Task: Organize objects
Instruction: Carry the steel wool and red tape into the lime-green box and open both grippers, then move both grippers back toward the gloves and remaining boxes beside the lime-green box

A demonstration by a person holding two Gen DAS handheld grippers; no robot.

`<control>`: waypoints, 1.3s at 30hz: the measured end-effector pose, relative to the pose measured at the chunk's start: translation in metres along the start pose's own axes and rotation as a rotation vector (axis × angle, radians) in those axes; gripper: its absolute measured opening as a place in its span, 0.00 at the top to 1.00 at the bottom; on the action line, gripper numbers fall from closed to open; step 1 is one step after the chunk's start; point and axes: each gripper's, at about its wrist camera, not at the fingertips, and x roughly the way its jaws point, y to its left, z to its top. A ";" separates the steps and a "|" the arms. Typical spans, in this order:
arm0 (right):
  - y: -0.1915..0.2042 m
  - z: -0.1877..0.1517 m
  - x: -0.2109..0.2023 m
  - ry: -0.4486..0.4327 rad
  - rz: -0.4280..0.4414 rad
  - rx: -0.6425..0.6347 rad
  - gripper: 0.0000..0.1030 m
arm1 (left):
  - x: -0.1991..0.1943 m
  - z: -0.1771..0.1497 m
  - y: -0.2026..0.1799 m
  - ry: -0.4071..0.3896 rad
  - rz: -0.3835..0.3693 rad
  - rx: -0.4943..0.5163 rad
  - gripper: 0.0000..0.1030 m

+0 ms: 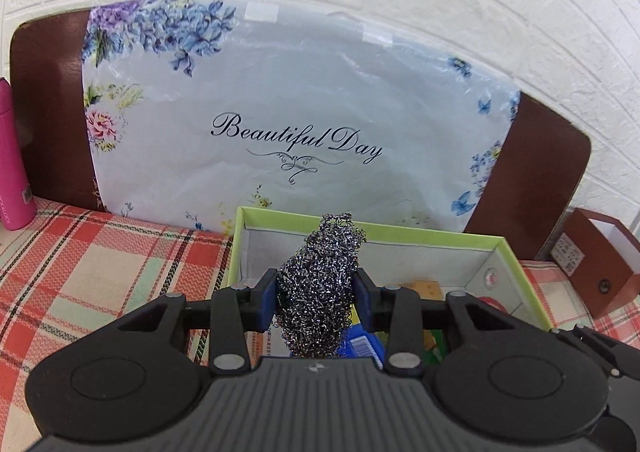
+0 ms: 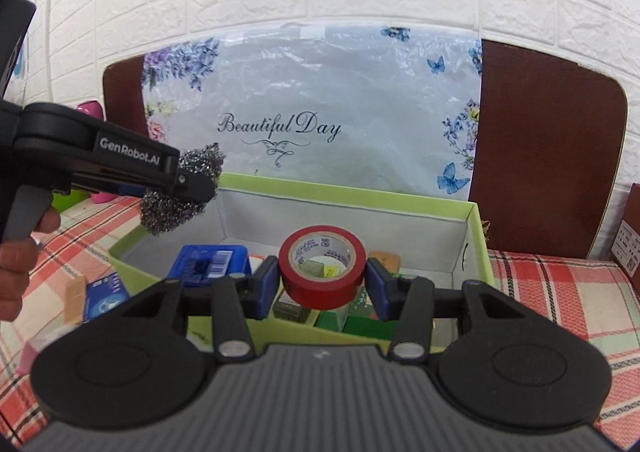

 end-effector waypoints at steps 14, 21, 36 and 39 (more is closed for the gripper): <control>-0.001 -0.005 0.017 -0.041 -0.027 -0.054 0.06 | -0.002 -0.004 -0.001 -0.096 0.069 0.011 0.17; -0.002 -0.006 -0.010 -0.055 -0.016 -0.027 0.00 | -0.026 -0.012 -0.005 -0.080 0.057 -0.015 0.17; 0.017 -0.022 -0.098 -0.017 0.010 -0.069 0.00 | -0.100 -0.060 -0.020 -0.018 -0.004 -0.024 0.17; 0.016 -0.030 -0.117 -0.007 0.028 -0.044 0.00 | -0.112 -0.074 -0.015 -0.011 0.006 -0.048 0.17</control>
